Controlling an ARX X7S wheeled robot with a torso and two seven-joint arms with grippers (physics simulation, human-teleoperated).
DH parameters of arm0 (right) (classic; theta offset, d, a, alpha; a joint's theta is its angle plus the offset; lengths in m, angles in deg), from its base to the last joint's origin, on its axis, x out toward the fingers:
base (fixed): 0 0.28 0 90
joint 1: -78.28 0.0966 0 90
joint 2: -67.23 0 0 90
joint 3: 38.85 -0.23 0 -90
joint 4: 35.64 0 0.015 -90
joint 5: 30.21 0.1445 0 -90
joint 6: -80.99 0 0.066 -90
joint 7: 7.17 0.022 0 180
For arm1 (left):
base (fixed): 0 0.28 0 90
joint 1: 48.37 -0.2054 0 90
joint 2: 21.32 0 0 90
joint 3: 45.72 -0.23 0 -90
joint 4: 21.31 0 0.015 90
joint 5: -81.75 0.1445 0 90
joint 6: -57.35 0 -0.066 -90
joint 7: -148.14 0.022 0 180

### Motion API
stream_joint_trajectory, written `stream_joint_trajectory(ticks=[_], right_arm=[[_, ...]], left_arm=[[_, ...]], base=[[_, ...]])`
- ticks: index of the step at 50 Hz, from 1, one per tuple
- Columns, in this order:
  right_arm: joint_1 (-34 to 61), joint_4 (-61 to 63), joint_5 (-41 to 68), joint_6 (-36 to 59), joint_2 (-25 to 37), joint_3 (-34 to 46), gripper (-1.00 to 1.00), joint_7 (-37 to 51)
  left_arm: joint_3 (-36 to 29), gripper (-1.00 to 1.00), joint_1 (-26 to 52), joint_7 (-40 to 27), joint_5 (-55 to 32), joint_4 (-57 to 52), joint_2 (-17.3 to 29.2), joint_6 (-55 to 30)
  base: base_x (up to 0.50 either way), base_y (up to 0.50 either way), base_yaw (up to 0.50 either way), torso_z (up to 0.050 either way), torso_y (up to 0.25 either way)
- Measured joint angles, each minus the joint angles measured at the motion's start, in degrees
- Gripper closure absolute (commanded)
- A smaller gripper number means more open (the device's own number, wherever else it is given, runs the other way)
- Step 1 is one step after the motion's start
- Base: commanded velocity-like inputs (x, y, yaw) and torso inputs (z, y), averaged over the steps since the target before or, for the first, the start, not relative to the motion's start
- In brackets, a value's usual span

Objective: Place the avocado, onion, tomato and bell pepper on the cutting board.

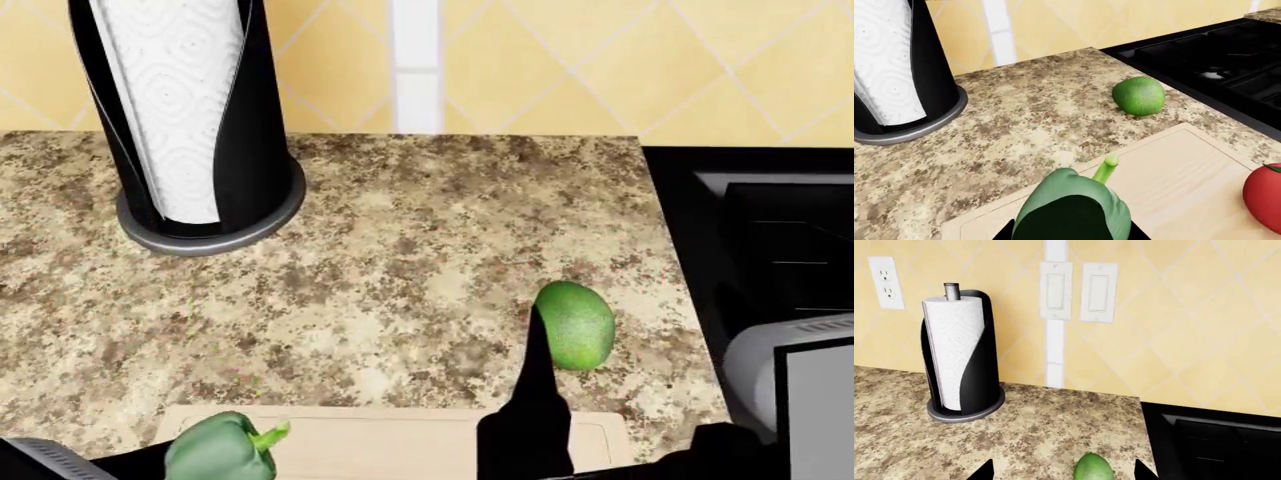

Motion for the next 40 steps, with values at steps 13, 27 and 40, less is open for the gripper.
stream_joint_trajectory(ticks=[13, 27, 40], right_arm=[[-0.5, 0.5, 0.7, -0.6, 0.6, -0.8, -1.0, 0.0], [-0.4, 0.7, 1.8, -0.9, 1.2, -0.7, -1.0, 0.1], [-0.8, 1.0, 2.9, -1.2, 2.0, -1.3, -1.0, -0.1]], left_arm=[[-2.2, 1.0, -4.1, 1.1, 1.6, 0.1, -0.7, 0.3], [-3.1, 1.0, -6.6, 1.8, 2.9, 1.1, -1.0, 1.1], [-3.1, -1.0, -6.7, 0.3, 1.5, 1.5, -1.2, 2.0]], base=[[0.0, 0.0, 0.0, 0.0, 0.0], [0.0, 0.0, 0.0, 0.0, 0.0], [0.0, 0.0, 0.0, 0.0, 0.0]])
